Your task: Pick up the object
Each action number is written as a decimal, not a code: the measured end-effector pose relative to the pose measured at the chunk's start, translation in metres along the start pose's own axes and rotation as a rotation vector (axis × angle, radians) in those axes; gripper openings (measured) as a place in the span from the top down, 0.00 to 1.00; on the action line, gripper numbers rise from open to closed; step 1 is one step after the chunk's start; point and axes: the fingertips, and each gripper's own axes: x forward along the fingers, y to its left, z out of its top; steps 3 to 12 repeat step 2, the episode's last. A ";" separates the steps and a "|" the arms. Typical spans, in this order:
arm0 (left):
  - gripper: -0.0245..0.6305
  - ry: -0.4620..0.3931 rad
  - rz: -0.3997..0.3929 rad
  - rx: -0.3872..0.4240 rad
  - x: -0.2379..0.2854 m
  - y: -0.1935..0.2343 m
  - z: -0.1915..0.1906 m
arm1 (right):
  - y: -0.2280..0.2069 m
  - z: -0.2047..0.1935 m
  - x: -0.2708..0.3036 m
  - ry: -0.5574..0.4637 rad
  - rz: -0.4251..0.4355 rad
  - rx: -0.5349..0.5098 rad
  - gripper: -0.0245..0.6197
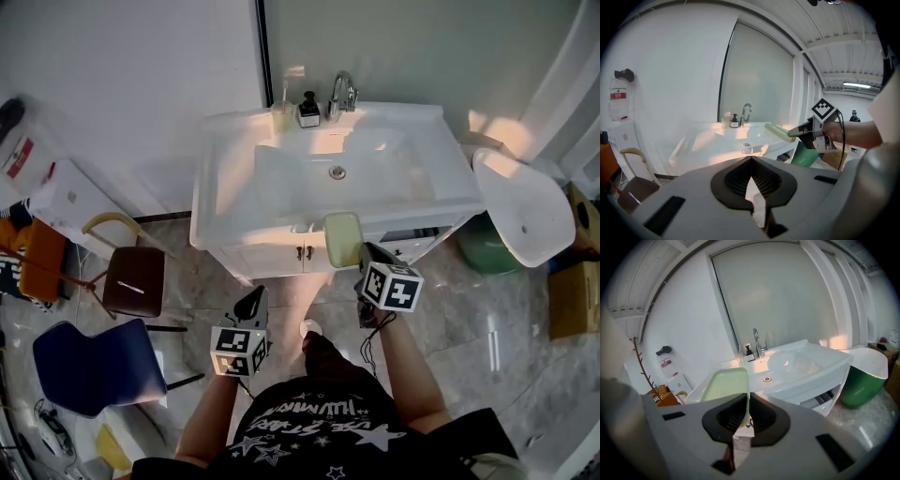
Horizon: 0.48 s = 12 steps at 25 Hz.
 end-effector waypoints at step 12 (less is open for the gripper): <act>0.94 0.006 -0.005 0.007 -0.014 -0.007 -0.004 | 0.000 -0.008 -0.017 -0.005 -0.008 -0.001 0.92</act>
